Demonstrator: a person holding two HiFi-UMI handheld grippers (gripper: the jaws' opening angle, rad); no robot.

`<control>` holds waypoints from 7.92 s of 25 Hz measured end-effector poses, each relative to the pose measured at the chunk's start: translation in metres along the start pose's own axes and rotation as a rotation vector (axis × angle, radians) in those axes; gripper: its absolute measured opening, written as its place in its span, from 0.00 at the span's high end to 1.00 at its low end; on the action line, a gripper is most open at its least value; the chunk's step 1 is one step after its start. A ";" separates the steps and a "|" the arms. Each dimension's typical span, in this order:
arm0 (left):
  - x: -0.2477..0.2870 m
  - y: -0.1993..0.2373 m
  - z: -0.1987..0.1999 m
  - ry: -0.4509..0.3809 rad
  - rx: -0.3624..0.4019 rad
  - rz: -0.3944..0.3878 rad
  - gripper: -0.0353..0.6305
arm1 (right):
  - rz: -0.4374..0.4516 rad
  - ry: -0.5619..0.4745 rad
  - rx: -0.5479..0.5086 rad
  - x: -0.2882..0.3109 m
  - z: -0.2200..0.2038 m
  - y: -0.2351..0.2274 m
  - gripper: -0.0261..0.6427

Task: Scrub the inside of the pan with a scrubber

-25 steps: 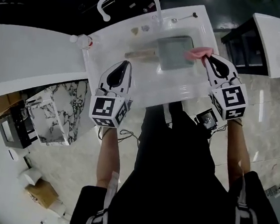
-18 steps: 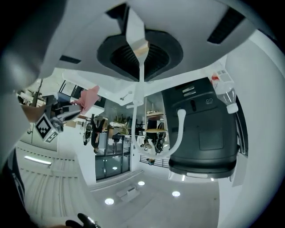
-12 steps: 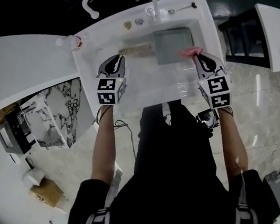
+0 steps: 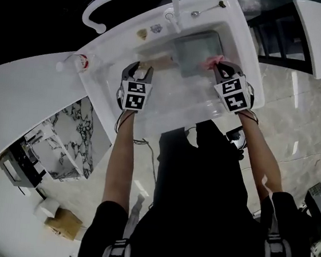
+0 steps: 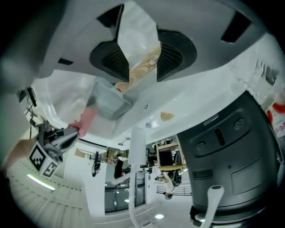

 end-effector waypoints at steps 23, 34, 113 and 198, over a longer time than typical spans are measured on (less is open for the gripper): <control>0.039 0.005 -0.009 0.110 0.040 -0.074 0.66 | -0.245 0.448 -0.267 0.133 -0.059 -0.020 0.93; 0.041 0.007 -0.009 0.103 0.065 -0.100 0.66 | -0.326 0.469 -0.295 0.162 -0.050 -0.036 0.93; 0.044 0.005 -0.008 0.121 0.044 -0.096 0.66 | 0.162 0.843 -0.181 0.165 -0.057 0.001 0.93; 0.045 0.006 -0.010 0.114 0.049 -0.094 0.66 | -0.235 0.515 -0.613 0.170 -0.050 0.000 0.93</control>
Point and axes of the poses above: the fingertips, and each gripper's own axes: x forward along the fingers, y to its left, z out of its top, the point moved 6 cm from there along -x, backward along the fingers, and after that the axes turned 10 degrees about x, right-handed, at the moved point
